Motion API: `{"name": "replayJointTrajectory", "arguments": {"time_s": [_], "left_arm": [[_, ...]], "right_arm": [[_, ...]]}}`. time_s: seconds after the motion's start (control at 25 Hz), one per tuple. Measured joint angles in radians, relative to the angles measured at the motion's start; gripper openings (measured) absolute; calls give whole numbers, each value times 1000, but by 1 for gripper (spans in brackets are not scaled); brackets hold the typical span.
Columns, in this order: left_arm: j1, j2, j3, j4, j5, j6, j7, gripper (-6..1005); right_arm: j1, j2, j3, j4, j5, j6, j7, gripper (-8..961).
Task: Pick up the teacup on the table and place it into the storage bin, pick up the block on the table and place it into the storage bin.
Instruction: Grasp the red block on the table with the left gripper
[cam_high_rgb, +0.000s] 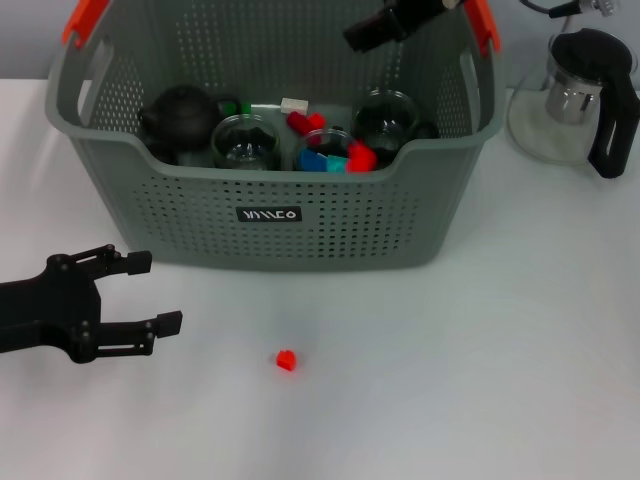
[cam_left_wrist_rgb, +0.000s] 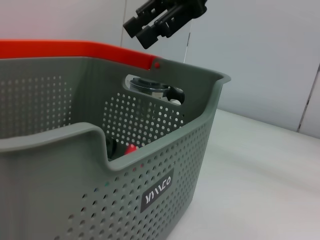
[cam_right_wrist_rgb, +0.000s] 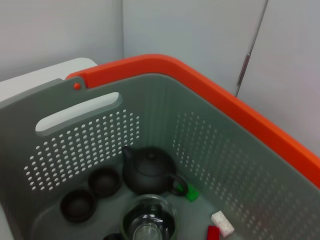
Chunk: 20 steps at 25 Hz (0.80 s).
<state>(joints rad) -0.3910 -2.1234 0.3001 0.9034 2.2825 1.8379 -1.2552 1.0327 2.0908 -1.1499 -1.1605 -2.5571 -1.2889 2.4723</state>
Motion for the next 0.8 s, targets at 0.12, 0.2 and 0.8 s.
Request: {"name": "replayJointTrajectory", "arguments": {"time_s": [0.12, 0.2, 0.8], "left_arm": [[-2, 1, 1, 0, 0, 0, 0, 901], [-3, 2, 1, 0, 0, 0, -2, 901], [-10, 5, -7, 1, -2, 25, -5, 900]], "right_arm": [[0, 0, -1, -9, 1, 15, -12, 638], [-4, 4, -1, -33, 9, 19, -20, 719], [-417, 0, -5, -373, 730, -178, -420, 935]]}}
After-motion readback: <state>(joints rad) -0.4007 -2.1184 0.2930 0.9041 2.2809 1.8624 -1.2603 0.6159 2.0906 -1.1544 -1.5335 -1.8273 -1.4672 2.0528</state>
